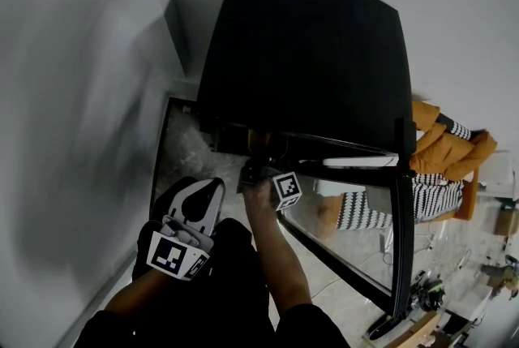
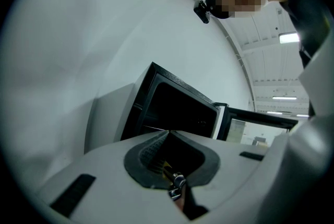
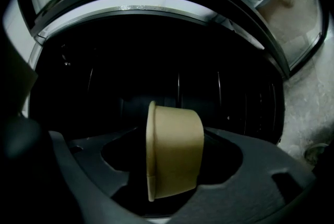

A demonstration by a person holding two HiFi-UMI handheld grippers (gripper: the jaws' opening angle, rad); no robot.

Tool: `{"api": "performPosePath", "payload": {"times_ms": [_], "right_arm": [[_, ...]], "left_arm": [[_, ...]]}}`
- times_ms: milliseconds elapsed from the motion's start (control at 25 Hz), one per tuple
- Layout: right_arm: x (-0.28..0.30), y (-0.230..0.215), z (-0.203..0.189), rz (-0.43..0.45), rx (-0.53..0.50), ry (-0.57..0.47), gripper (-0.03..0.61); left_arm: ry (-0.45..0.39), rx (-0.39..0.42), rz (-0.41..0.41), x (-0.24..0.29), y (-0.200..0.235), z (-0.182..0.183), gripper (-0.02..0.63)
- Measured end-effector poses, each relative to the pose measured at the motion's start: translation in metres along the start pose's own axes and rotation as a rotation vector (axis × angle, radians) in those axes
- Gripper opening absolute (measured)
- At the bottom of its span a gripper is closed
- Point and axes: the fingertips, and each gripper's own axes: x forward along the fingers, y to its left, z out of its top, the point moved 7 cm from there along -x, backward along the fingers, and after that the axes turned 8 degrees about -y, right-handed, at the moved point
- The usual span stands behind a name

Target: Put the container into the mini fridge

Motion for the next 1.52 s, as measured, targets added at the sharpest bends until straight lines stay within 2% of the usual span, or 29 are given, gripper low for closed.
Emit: {"api": "performPosePath", "payload": {"times_ms": [720, 1160, 1520], "right_arm": [[0.039, 0.011, -0.009, -0.061, 0.000, -0.038, 0.302], [0.022, 0.004, -0.007, -0.120, -0.016, -0.040, 0.321], [-0.013, 0.014, -0.009, -0.167, -0.012, -0.025, 0.321]], "left_arm": [[0.035, -0.027, 0.014, 0.009, 0.008, 0.013, 0.006], [0.064, -0.038, 0.024, 0.003, 0.008, 0.023, 0.006], [0.085, -0.040, 0.033, 0.001, -0.004, 0.041, 0.006]]}}
